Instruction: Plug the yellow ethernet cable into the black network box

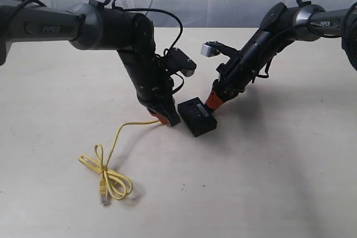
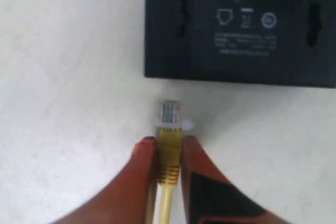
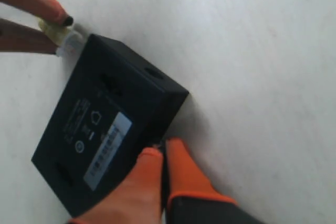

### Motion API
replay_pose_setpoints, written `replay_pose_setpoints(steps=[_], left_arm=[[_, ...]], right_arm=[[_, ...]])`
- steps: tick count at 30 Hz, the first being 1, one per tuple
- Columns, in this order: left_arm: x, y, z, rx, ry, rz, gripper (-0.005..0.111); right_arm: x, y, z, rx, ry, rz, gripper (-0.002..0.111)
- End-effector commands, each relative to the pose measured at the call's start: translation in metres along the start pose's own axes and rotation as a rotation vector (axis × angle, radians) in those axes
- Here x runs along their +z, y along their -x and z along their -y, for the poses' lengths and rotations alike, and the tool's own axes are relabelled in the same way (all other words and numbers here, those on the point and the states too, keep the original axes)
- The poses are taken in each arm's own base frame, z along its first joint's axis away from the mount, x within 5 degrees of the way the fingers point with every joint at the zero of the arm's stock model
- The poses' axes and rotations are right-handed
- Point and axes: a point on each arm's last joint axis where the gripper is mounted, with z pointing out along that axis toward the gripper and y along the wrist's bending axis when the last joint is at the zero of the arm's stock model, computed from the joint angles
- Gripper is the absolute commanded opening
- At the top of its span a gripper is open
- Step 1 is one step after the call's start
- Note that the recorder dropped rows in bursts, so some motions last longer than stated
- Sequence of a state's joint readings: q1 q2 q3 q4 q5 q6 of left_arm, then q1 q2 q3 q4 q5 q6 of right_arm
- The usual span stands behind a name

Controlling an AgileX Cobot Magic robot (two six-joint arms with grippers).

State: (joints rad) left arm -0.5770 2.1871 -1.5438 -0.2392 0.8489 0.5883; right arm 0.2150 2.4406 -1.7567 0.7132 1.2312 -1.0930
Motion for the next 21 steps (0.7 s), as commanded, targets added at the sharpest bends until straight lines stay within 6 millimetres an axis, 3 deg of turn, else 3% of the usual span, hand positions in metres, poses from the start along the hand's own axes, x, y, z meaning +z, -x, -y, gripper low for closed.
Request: replay_pose_setpoints(steps=[1, 4, 7, 10, 16, 21], left_arm=[[-0.004, 0.0, 0.004, 0.023, 0.091, -0.049, 0.0], [-0.018, -0.001, 0.008, 0.054, 0.083, -0.048, 0.0], [-0.046, -0.006, 0.021, 0.276, 0.069, 0.039, 0.0], [-0.061, -0.017, 0.028, 0.475, -0.031, 0.111, 0.0], [-0.059, -0.026, 0.007, 0.404, -0.087, 0.154, 0.0], [-0.046, -0.024, 0.002, 0.258, -0.137, 0.187, 0.0]], right_arm=[[0.012, -0.004, 0.012, -0.002, -0.066, -0.006, -0.001], [0.012, -0.004, 0.012, -0.002, -0.066, -0.006, -0.001], [0.012, -0.004, 0.012, -0.002, -0.066, -0.006, -0.001], [0.012, -0.004, 0.012, -0.002, -0.066, -0.006, -0.001], [0.012, -0.004, 0.012, -0.002, -0.066, -0.006, -0.001], [0.012, -0.004, 0.011, -0.001, -0.062, -0.007, -0.001]])
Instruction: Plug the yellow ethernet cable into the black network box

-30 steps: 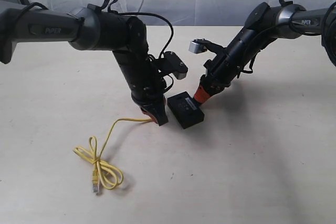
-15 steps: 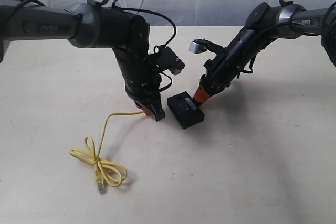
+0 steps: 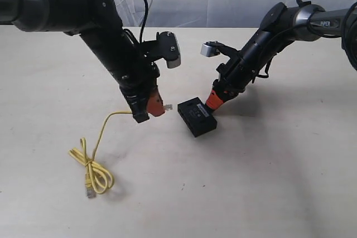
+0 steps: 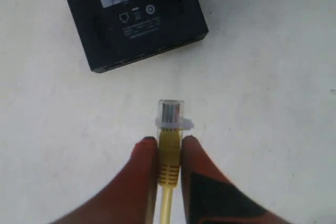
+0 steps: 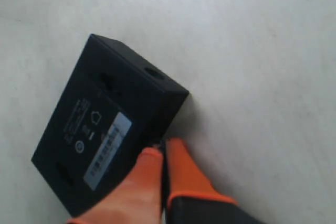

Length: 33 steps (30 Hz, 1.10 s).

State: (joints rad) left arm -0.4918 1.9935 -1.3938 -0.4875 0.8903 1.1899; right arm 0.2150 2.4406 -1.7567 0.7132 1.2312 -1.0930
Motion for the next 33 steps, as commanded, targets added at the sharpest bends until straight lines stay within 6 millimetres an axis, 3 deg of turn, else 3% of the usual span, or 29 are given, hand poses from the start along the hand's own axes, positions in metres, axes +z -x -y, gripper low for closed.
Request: replay_pose_setpoints(steps=[1, 18, 25, 33], left_arm=[[0.014, -0.001, -0.003, -0.132, -0.02, 0.033, 0.0], [0.044, 0.011, 0.007, -0.298, 0.215, -0.157, 0.0], [0.049, 0.025, 0.01, -0.359, 0.245, -0.143, 0.0], [0.063, 0.021, 0.007, -0.387, 0.219, -0.192, 0.0]], right_arm=[[0.012, -0.004, 0.011, -0.001, -0.062, -0.007, -0.001], [0.012, -0.004, 0.011, 0.03, -0.062, -0.006, -0.001], [0.012, -0.003, 0.011, 0.045, -0.062, -0.001, -0.001], [0.012, -0.002, 0.011, 0.056, -0.056, 0.015, -0.001]])
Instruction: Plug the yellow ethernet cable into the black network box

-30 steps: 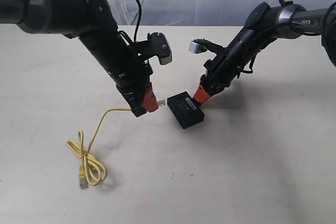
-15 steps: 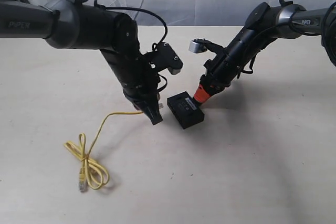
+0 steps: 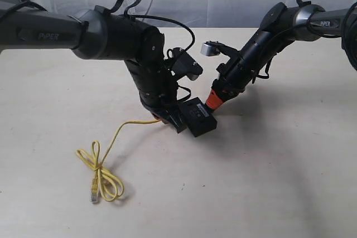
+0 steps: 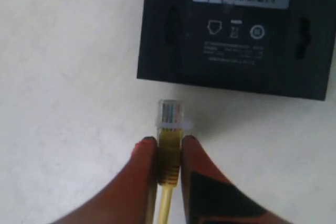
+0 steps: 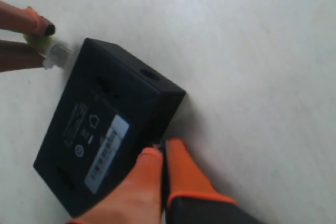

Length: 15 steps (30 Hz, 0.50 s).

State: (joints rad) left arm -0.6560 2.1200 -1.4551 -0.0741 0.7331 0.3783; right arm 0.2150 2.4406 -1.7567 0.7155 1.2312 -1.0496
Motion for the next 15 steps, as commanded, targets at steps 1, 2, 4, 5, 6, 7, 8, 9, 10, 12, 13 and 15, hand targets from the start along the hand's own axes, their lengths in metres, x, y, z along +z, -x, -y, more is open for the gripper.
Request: replay_pose_setpoints(steps=[1, 2, 4, 5, 6, 7, 8, 9, 10, 12, 13, 15], left_arm=[[0.0072, -0.002, 0.0018, -0.004, -0.01, -0.038, 0.0], [0.0082, -0.0022, 0.0018, -0.004, -0.011, -0.04, 0.0], [0.0089, -0.0021, 0.002, -0.008, -0.013, -0.038, 0.0], [0.0089, -0.0019, 0.002, -0.008, -0.012, -0.036, 0.0], [0.0089, -0.0013, 0.0017, -0.008, -0.01, -0.03, 0.0], [0.0089, -0.0011, 0.0016, -0.008, -0.009, -0.028, 0.0], [0.0089, -0.0002, 0.0015, -0.009, -0.007, -0.018, 0.0], [0.009, 0.0006, 0.0014, -0.012, -0.006, -0.009, 0.0], [0.009, 0.0015, 0.0015, -0.018, -0.008, 0.001, 0.0], [0.0089, 0.0034, 0.0017, -0.03, -0.01, 0.022, 0.0], [0.0089, 0.0035, 0.0016, -0.029, -0.009, 0.024, 0.0], [0.0089, 0.0037, 0.0015, -0.029, -0.008, 0.026, 0.0]], right_arm=[[0.012, -0.001, 0.0106, 0.015, -0.053, 0.021, -0.001], [0.012, -0.0007, 0.0104, 0.017, -0.051, 0.024, -0.001], [0.012, -0.0005, 0.0103, 0.018, -0.05, 0.026, -0.001], [0.012, -0.0005, 0.0103, 0.018, -0.05, 0.026, -0.001], [0.012, -0.0005, 0.0103, 0.018, -0.05, 0.026, -0.001], [0.012, -0.0005, 0.0103, 0.018, -0.05, 0.026, -0.001], [0.012, -0.0006, 0.0101, 0.018, -0.048, 0.026, -0.001], [0.012, -0.0006, 0.0101, 0.021, -0.048, 0.026, -0.001], [0.012, -0.0006, 0.0101, 0.023, -0.048, 0.026, -0.001], [0.012, -0.0006, 0.0101, 0.025, -0.048, 0.026, -0.001], [0.012, -0.0004, 0.0101, 0.026, -0.047, 0.027, -0.001], [0.012, -0.0004, 0.0101, 0.03, -0.047, 0.027, -0.001]])
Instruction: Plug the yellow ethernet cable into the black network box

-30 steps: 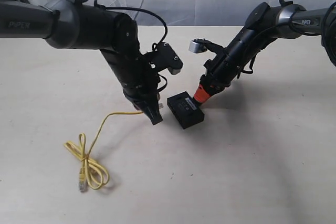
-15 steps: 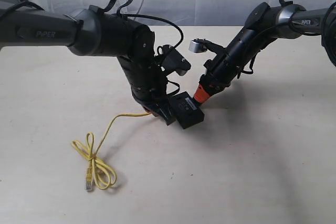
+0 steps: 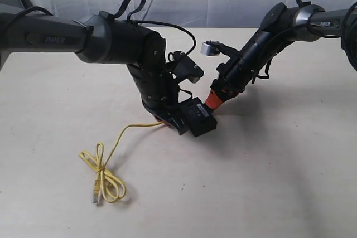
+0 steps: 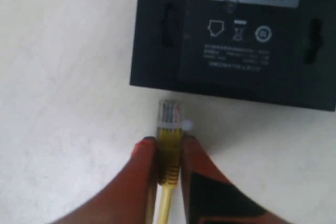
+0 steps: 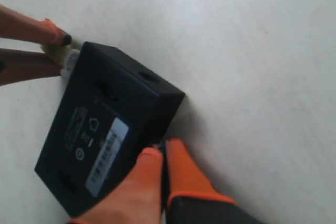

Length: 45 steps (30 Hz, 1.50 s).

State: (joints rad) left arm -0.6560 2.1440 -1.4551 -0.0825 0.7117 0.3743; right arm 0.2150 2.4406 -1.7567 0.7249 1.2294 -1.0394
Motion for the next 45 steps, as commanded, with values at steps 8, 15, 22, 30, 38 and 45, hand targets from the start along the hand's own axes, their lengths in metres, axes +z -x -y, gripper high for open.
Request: replay_pose_setpoints(steps=[8, 15, 22, 30, 38, 45], left_arm=[[0.003, 0.005, 0.002, -0.029, -0.008, 0.037, 0.0], [0.011, 0.004, 0.007, -0.013, -0.014, 0.019, 0.0], [0.011, 0.007, 0.015, 0.017, -0.012, 0.015, 0.0], [-0.003, 0.009, 0.014, 0.018, 0.011, 0.023, 0.0], [-0.003, 0.008, 0.01, 0.045, 0.049, 0.01, 0.0], [-0.003, 0.011, 0.007, 0.047, 0.07, 0.045, 0.0]], right_arm=[[0.012, -0.001, 0.01, 0.03, -0.047, 0.024, -0.001], [0.012, -0.001, 0.01, 0.03, -0.047, 0.024, -0.001], [0.012, -0.001, 0.01, 0.045, -0.045, 0.023, -0.001], [0.012, -0.001, 0.01, 0.068, -0.045, 0.024, -0.001], [0.012, -0.001, 0.01, 0.069, -0.047, 0.02, -0.001], [0.012, -0.001, 0.01, 0.069, -0.047, 0.021, -0.001]])
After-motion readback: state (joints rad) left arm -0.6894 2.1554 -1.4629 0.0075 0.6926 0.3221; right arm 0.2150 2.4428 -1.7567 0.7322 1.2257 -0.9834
